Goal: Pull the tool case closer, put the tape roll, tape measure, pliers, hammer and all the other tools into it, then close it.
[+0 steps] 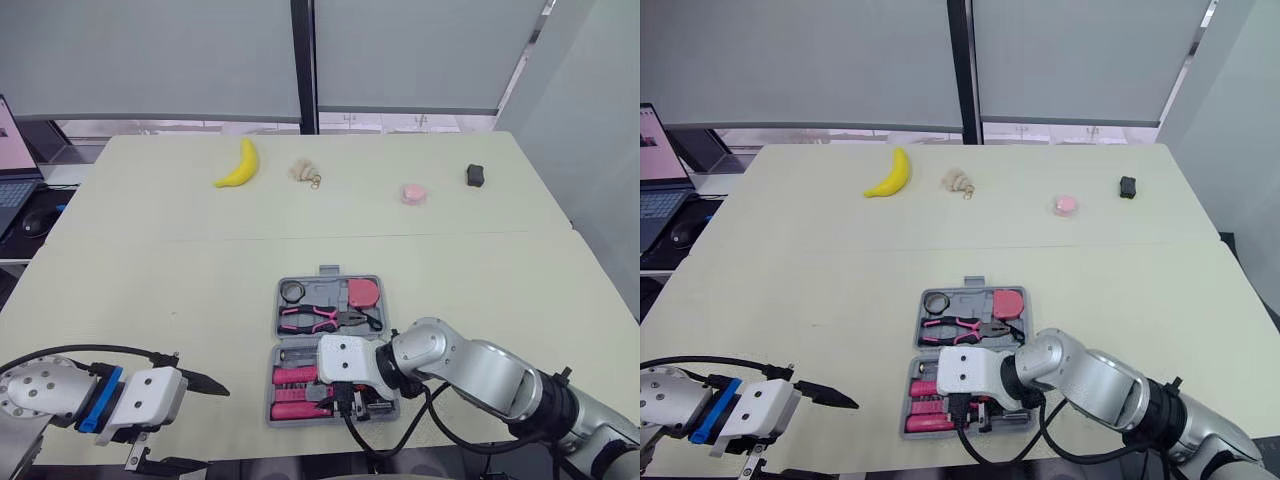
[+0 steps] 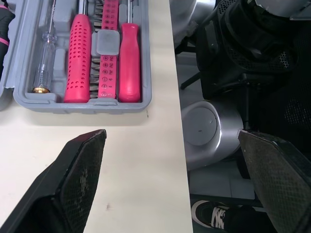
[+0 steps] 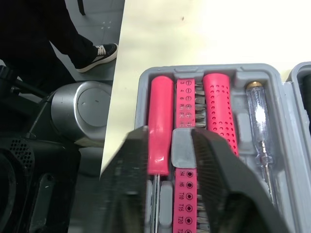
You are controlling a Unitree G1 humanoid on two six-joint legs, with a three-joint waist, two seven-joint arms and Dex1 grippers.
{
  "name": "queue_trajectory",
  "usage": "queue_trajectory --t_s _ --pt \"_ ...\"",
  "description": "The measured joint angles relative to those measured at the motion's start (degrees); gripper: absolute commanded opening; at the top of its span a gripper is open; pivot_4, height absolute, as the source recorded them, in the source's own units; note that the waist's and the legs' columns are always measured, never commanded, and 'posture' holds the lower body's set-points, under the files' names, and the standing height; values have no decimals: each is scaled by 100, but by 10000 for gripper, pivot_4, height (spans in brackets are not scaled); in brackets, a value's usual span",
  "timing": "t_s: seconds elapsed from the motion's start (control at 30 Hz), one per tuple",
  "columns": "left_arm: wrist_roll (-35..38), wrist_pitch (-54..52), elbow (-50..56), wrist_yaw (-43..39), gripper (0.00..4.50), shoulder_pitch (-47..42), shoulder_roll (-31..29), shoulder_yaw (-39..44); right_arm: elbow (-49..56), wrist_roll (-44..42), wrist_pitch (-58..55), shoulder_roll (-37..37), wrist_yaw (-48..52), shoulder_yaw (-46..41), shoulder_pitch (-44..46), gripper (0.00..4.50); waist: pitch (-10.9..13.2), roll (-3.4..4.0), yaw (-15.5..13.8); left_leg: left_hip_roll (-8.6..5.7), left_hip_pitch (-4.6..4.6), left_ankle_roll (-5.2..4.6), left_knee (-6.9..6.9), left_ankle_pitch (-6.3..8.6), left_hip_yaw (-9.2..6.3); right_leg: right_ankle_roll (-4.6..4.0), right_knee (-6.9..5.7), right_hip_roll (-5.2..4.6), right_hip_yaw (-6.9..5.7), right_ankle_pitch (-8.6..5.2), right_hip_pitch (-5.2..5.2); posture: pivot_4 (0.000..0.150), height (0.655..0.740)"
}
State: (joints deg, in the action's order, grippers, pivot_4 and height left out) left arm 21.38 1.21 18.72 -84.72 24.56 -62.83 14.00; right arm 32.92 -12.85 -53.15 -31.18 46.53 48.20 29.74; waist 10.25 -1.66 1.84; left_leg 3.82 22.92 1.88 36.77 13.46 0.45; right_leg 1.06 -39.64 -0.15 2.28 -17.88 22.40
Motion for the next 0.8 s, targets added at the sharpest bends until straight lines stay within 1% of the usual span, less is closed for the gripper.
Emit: queue_trajectory --t_s 0.07,0.33,0.57,0.67,0.77,0.8 --pt "1 -37 8 21 45000 -9 0 -1 -144 159 193 8 -2 224 -54 192 0 0 1 0 0 0 0 0 0 -2 -1 0 0 -1 0 1500 7274" --pt "2 -106 101 36 45000 -32 3 -7 -729 685 651 68 44 586 -156 192 0 0 -1 -1 0 0 1 0 1 -3 -2 1 1 -1 1 1500 7274" --pt "17 -195 107 82 45000 -68 69 -10 -820 950 1055 58 146 560 -276 192 -1 -2 -2 0 0 0 0 0 1 -4 -2 2 0 -2 0 1500 7274" --pt "85 -242 96 148 45000 -77 192 -9 -766 835 1053 190 186 358 -462 192 -1 -2 -3 0 1 0 0 0 0 -4 -3 2 0 -2 0 1500 7274" --pt "174 -548 -119 398 45000 -257 365 4 -100 387 992 140 202 -533 -694 192 1 1 -11 -2 0 0 2 0 -3 0 -10 2 -1 -3 -1 1500 7274" --pt "166 -708 -231 595 45000 -399 435 -4 212 231 1062 -35 213 -997 -821 192 0 -1 -33 -4 0 0 5 0 -11 2 -7 2 -10 -3 -5 1500 7274"
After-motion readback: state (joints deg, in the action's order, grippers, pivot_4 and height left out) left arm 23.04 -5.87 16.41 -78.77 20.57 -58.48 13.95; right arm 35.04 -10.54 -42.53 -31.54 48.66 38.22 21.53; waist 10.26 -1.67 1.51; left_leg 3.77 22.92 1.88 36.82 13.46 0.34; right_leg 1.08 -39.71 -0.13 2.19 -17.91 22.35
